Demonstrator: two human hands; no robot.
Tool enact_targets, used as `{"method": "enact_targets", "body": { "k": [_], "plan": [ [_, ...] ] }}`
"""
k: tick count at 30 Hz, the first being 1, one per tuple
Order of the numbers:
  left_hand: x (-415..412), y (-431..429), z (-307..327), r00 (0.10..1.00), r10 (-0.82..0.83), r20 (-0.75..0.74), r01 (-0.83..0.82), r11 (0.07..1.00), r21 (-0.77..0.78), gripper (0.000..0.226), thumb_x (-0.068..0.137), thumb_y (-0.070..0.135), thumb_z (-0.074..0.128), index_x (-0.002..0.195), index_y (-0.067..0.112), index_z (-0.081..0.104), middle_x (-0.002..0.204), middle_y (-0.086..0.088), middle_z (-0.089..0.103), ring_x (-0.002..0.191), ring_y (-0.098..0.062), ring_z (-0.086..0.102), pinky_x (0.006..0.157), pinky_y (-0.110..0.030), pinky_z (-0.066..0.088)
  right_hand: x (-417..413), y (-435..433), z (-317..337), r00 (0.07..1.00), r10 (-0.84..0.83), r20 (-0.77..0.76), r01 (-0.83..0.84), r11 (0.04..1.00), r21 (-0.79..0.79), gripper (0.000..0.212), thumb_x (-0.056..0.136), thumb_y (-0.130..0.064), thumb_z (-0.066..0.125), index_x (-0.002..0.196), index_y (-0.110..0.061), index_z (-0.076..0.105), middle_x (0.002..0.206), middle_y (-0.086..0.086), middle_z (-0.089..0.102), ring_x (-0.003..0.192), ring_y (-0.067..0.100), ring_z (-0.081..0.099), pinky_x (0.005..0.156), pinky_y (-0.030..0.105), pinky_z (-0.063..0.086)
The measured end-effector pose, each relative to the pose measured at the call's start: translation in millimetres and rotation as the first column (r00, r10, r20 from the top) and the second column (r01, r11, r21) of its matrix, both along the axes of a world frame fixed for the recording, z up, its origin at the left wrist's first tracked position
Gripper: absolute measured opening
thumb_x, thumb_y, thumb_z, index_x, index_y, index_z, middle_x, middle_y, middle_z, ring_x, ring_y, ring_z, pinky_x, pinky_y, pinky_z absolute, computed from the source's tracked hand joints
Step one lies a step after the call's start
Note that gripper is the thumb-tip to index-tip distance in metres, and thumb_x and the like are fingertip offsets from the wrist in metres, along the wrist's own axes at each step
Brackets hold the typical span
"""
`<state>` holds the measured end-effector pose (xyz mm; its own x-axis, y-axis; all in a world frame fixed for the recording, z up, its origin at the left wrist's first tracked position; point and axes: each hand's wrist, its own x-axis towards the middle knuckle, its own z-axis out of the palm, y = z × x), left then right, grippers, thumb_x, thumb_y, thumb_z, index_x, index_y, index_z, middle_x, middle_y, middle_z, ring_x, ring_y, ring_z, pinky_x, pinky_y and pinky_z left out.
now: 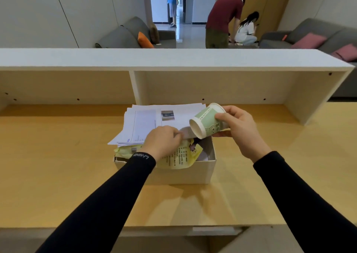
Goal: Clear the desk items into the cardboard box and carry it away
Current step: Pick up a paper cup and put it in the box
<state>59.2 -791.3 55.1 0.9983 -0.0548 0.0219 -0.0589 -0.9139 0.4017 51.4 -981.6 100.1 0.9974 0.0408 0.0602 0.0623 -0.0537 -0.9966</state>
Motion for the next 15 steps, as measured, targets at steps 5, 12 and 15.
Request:
{"method": "enact_targets", "body": {
  "k": [5,12,15],
  "plan": [
    [9.3,1.9,3.1,0.99,0.093,0.105,-0.085,0.994,-0.075,0.032,0.097,0.031,0.038,0.092,0.017,0.066,0.083,-0.006,0.064,0.078,-0.027,0.055,0.063,-0.03,0.037,-6.5,-16.1,-18.0,0.997,0.076,-0.026,-0.08,0.971,-0.225,0.009,0.085,-0.006,0.056,0.08,-0.011,0.06,0.077,0.003,0.065,0.065,0.013,0.062,0.061,0.03,0.055],
    [2.6,-0.3,1.9,0.995,0.066,0.08,-0.055,0.99,-0.129,0.029,0.097,0.033,0.043,0.091,0.019,0.068,0.082,-0.002,0.066,0.08,-0.023,0.059,0.055,-0.027,0.037,11.9,6.9,-64.1,0.98,0.185,-0.071,-0.188,0.753,-0.631,0.03,0.085,-0.008,0.047,0.059,-0.022,0.046,0.057,-0.003,0.047,0.053,0.015,0.043,0.046,0.023,0.03],
    [-5.0,1.1,3.7,1.0,-0.004,0.022,0.009,0.979,-0.202,0.03,0.091,0.048,0.05,0.106,0.029,0.069,0.108,0.01,0.068,0.102,-0.013,0.06,0.078,-0.027,0.046,22.3,19.6,-81.5,0.952,0.265,-0.152,-0.278,0.545,-0.791,0.023,0.085,-0.005,0.046,0.09,-0.016,0.065,0.09,0.011,0.066,0.078,0.026,0.057,0.06,0.027,0.041]
  ]
}}
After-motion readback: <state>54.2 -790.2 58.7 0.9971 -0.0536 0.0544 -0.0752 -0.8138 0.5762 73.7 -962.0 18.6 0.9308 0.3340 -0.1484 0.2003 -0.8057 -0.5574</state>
